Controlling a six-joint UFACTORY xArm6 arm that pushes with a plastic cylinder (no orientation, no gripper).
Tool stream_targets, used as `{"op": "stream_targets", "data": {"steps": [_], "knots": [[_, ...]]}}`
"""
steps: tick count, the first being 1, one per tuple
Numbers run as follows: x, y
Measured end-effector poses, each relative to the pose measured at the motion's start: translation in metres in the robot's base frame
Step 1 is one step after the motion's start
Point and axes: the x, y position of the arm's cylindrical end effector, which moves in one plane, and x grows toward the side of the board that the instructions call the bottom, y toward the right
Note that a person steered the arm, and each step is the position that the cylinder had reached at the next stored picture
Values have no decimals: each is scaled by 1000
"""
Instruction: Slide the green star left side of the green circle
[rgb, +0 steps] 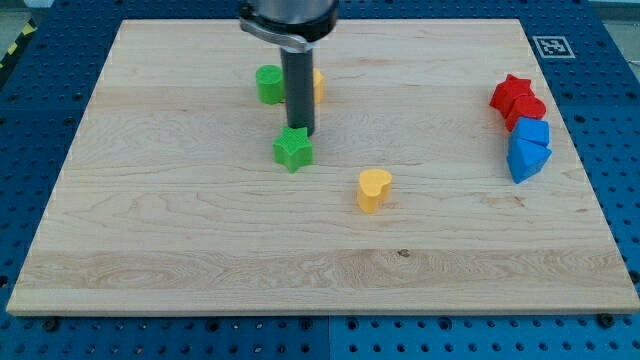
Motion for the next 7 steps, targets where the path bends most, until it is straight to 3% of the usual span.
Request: {"op": "stream_targets", "data": {"steps": [2, 4, 7], "knots": [[26, 37], [58, 33], [44, -35]]}}
